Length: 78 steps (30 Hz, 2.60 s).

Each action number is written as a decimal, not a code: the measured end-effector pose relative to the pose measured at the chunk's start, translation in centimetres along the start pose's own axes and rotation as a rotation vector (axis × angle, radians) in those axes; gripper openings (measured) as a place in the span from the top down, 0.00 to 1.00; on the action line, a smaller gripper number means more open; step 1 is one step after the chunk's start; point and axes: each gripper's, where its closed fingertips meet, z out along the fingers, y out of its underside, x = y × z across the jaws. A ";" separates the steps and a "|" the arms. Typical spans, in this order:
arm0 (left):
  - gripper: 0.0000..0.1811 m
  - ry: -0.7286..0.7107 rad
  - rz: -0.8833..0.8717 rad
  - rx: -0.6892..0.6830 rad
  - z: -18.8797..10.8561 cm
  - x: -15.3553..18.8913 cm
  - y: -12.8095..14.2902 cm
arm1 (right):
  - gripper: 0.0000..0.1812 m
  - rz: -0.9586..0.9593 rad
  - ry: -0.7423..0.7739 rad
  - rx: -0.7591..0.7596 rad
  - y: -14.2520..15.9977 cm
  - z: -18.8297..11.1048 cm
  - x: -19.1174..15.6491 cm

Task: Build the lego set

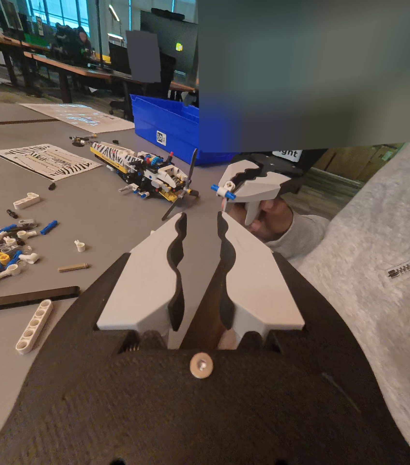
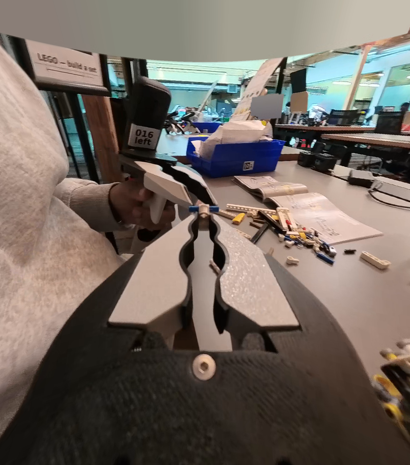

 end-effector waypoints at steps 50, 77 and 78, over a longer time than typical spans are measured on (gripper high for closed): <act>0.80 0.050 -0.209 -0.146 1.1 -3.7 2.9 | 0.96 0.104 0.435 -0.653 9.9 -2.3 3.0; 0.67 -0.011 0.004 -0.506 4.9 -5.9 5.2 | 0.89 0.193 0.347 -0.703 10.5 -3.3 5.9; 0.67 -0.011 0.025 -0.551 5.1 -6.0 5.8 | 0.89 0.183 0.332 -0.711 10.6 -3.3 5.9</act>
